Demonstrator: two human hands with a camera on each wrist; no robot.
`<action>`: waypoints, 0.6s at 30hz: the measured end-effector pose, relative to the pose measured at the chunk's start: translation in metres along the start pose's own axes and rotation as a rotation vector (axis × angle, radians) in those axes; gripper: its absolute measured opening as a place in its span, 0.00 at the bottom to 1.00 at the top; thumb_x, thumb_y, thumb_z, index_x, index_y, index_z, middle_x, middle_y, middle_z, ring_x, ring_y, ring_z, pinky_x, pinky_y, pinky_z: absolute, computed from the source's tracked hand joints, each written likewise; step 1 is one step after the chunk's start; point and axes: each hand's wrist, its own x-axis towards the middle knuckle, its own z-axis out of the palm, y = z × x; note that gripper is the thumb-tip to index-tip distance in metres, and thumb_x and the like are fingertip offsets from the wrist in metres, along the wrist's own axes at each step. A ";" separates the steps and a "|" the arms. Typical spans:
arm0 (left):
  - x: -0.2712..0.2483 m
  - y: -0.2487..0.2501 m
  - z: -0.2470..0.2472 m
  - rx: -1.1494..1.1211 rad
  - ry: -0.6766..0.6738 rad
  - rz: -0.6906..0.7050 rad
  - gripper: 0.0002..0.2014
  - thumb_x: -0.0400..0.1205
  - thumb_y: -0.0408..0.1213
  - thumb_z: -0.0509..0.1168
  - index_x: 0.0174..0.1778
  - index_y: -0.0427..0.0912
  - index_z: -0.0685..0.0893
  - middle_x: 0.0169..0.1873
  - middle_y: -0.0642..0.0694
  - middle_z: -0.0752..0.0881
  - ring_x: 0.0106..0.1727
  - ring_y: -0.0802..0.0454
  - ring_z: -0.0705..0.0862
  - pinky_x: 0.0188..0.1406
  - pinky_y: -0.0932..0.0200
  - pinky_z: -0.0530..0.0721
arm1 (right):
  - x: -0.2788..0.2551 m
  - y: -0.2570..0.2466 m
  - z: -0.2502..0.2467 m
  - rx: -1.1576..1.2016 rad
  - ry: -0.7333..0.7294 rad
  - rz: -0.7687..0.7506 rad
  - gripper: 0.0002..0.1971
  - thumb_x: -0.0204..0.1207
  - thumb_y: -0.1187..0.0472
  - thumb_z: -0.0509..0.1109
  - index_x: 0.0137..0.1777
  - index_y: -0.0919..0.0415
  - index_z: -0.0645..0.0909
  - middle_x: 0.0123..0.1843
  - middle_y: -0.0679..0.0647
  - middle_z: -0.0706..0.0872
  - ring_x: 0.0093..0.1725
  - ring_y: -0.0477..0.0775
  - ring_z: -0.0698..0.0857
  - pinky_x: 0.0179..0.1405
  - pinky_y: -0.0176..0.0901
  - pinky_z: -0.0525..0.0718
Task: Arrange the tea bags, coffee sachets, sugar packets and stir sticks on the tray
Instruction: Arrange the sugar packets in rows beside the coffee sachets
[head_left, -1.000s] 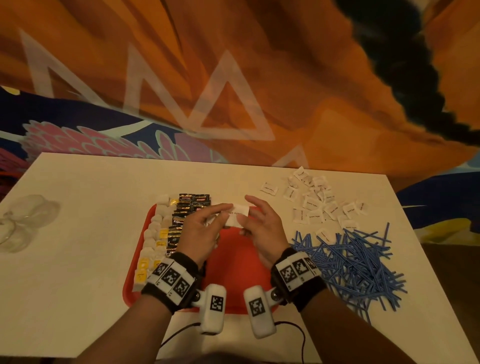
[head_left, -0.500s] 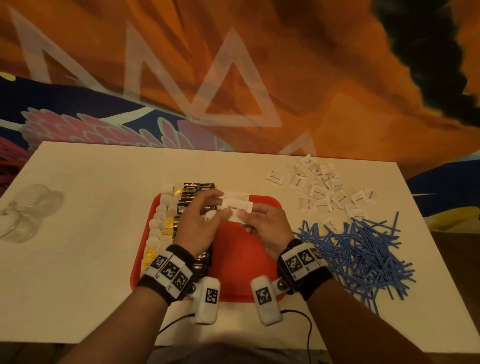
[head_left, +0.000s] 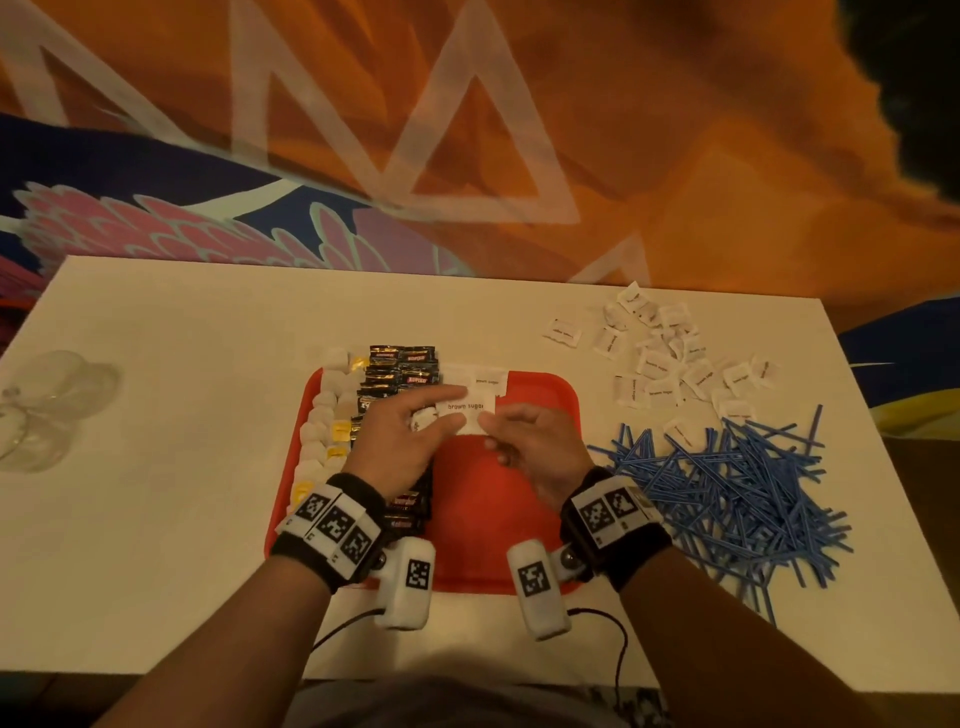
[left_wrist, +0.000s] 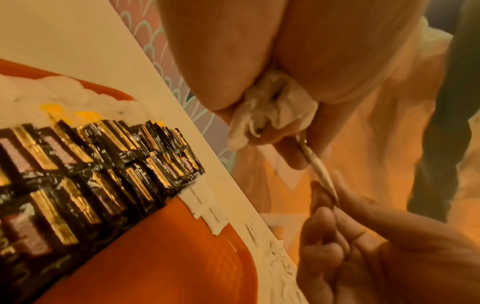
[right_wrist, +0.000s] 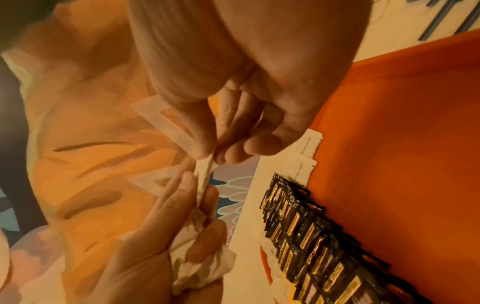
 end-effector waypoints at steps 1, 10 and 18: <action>0.003 -0.002 -0.002 0.013 -0.029 -0.016 0.16 0.80 0.33 0.75 0.55 0.62 0.88 0.57 0.60 0.88 0.62 0.68 0.84 0.68 0.63 0.81 | 0.003 0.001 -0.001 -0.050 -0.007 -0.002 0.14 0.73 0.63 0.79 0.55 0.69 0.86 0.39 0.55 0.89 0.34 0.46 0.85 0.30 0.35 0.81; 0.027 -0.026 -0.013 0.066 0.021 -0.135 0.19 0.83 0.30 0.71 0.64 0.58 0.85 0.55 0.51 0.89 0.33 0.66 0.87 0.33 0.75 0.80 | 0.067 0.013 -0.021 -0.246 0.117 0.018 0.13 0.73 0.61 0.79 0.55 0.65 0.86 0.37 0.56 0.90 0.34 0.47 0.86 0.33 0.36 0.82; 0.031 -0.050 -0.032 0.079 0.062 -0.199 0.18 0.83 0.31 0.70 0.67 0.53 0.86 0.57 0.65 0.84 0.34 0.64 0.88 0.40 0.75 0.82 | 0.133 0.033 -0.032 -0.560 0.231 0.083 0.12 0.74 0.51 0.78 0.55 0.51 0.87 0.39 0.47 0.90 0.45 0.48 0.89 0.54 0.42 0.85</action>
